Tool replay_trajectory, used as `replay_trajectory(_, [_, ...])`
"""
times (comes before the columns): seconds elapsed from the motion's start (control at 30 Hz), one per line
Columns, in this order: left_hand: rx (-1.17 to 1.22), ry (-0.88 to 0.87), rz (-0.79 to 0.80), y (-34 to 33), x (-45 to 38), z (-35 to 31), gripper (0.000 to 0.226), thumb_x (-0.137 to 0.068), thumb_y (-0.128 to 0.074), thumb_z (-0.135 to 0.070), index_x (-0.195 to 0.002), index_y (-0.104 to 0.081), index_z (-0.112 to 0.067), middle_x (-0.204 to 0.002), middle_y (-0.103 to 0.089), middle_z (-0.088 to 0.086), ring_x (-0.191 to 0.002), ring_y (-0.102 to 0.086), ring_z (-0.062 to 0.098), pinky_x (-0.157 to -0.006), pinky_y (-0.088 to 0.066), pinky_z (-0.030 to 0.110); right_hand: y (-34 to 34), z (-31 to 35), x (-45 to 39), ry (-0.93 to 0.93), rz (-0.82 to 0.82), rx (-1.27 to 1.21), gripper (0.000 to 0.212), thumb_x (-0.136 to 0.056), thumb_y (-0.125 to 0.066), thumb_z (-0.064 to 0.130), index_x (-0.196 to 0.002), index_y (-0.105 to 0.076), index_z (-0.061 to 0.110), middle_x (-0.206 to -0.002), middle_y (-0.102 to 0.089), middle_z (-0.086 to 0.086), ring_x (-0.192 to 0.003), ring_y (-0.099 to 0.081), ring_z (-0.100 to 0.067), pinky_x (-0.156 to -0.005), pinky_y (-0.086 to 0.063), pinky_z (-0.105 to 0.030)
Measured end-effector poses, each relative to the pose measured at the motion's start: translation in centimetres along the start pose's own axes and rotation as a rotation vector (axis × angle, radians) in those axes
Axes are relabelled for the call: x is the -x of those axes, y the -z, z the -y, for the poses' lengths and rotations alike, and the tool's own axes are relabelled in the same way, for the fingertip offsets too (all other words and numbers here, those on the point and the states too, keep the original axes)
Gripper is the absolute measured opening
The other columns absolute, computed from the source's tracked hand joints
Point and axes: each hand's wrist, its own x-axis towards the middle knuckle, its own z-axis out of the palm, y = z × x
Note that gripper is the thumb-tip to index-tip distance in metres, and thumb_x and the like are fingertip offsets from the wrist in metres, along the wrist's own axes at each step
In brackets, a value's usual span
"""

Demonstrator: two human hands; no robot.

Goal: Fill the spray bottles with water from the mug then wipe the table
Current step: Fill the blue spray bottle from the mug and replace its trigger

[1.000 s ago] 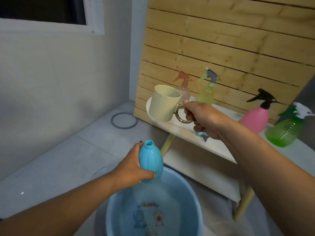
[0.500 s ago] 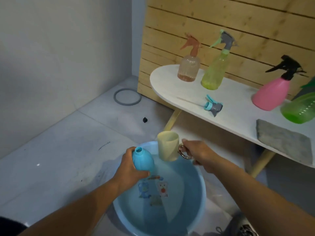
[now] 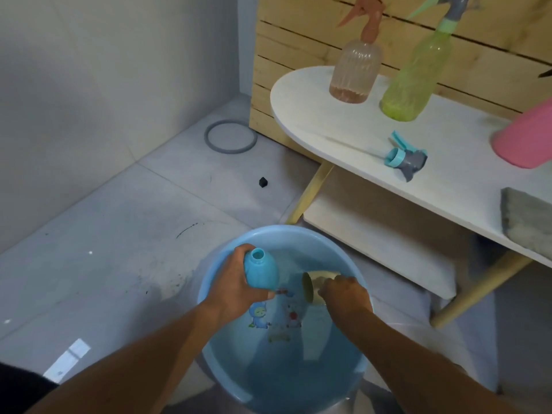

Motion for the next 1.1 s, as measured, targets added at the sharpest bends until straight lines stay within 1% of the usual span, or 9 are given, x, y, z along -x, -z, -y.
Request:
replay_trajectory(0.07, [-0.014, 0.003, -0.011, -0.1, -0.2, 0.1, 0.099, -0.057, -0.1, -0.028, -0.135, -0.04, -0.038, -0.127, -0.052, -0.015, -0.116, -0.055, 0.013, -0.091, -0.058, 0.031, -1.1, 0.7, -0.4, 0.005, 0.008, 0.002, 0.031, -0.107, -0.046, 0.031, -0.132, -0.062, 0.02, -0.129, -0.062, -0.006, -0.121, -0.06, -0.028, -0.095, -0.052, -0.037])
replay_trajectory(0.27, [-0.071, 0.015, -0.021, 0.2, -0.1, 0.5, 0.096, -0.06, -0.1, -0.026, -0.133, -0.04, -0.04, -0.125, -0.05, -0.018, -0.115, -0.053, 0.012, -0.088, -0.056, 0.026, -3.0, 2.7, -0.8, 0.054, 0.105, -0.016, 0.035, -0.099, -0.053, 0.008, -0.133, -0.06, 0.014, -0.133, -0.059, -0.01, -0.126, -0.056, -0.032, -0.101, -0.049, -0.039])
replay_trajectory(0.4, [-0.107, 0.013, -0.025, 0.5, 0.0, 0.5, 0.097, -0.061, -0.099, -0.026, -0.135, -0.038, -0.039, -0.131, -0.045, -0.013, -0.119, -0.05, 0.013, -0.095, -0.057, 0.032, -2.7, 2.7, -1.1, 0.038, 0.106, -0.2, 0.032, -0.101, -0.051, 0.014, -0.131, -0.063, 0.016, -0.13, -0.062, -0.009, -0.122, -0.059, -0.029, -0.101, -0.047, -0.035])
replay_trajectory(0.53, [-0.129, 0.006, -0.011, 0.9, 0.3, 0.5, 0.096, -0.064, -0.097, -0.024, -0.136, -0.036, -0.04, -0.131, -0.047, -0.014, -0.12, -0.052, 0.016, -0.098, -0.057, 0.036, -2.5, 1.3, -1.5, -0.119, 0.155, -0.711, 0.03, -0.106, -0.046, 0.029, -0.103, -0.068, 0.008, -0.106, -0.07, -0.014, -0.101, -0.065, -0.031, -0.082, -0.046, -0.032])
replay_trajectory(0.6, [-0.129, 0.01, -0.013, 1.3, 0.5, 0.3, 0.096, -0.064, -0.096, -0.023, -0.135, -0.036, -0.041, -0.129, -0.048, -0.013, -0.118, -0.053, 0.017, -0.096, -0.058, 0.038, -2.1, 0.9, -1.0, -0.183, 0.188, -0.926, 0.032, -0.104, -0.047, 0.034, -0.087, -0.062, 0.011, -0.089, -0.064, -0.01, -0.085, -0.058, -0.028, -0.073, -0.04, -0.029])
replay_trajectory(0.73, [-0.12, 0.004, -0.034, 2.6, 0.6, -0.8, 0.092, -0.057, -0.093, -0.029, -0.128, -0.038, -0.044, -0.122, -0.053, -0.013, -0.109, -0.059, 0.014, -0.087, -0.059, 0.041, -1.1, 0.6, 1.0, -0.289, 0.146, -1.167, 0.027, -0.081, -0.057, 0.044, -0.068, -0.055, 0.02, -0.065, -0.049, -0.003, -0.062, -0.042, -0.021, -0.061, -0.036, -0.031])
replay_trajectory(0.83, [-0.105, -0.026, -0.055, 4.0, 0.6, -2.4, 0.089, -0.056, -0.096, -0.03, -0.123, -0.039, -0.043, -0.116, -0.056, -0.016, -0.104, -0.06, 0.011, -0.081, -0.058, 0.038, 1.1, 0.0, 2.7, -0.272, 0.132, -1.256, 0.027, -0.073, -0.069, 0.048, -0.067, -0.058, 0.025, -0.064, -0.049, 0.0, -0.06, -0.042, -0.018, -0.059, -0.036, -0.032])
replay_trajectory(0.93, [-0.114, -0.065, -0.048, 5.7, 0.6, -4.9, 0.089, -0.057, -0.096, -0.03, -0.125, -0.039, -0.041, -0.114, -0.057, -0.014, -0.101, -0.062, 0.013, -0.074, -0.06, 0.038, 4.9, -0.6, 4.0, -0.21, 0.078, -1.323, 0.021, -0.081, -0.069, 0.038, -0.071, -0.057, 0.023, -0.067, -0.045, 0.0, -0.064, -0.039, -0.018, -0.058, -0.034, -0.029])
replay_trajectory(1.1, [-0.193, -0.13, 0.002, 8.6, 0.3, -10.0, 0.095, -0.055, -0.094, -0.038, -0.131, -0.038, -0.037, -0.119, -0.057, -0.01, -0.107, -0.061, 0.018, -0.087, -0.059, 0.043, 12.3, -1.8, 6.3, -0.093, -0.055, -1.346, 0.024, -0.083, -0.071, 0.04, -0.079, -0.056, 0.021, -0.075, -0.036, -0.007, -0.069, -0.032, -0.021, -0.051, -0.028, -0.027])
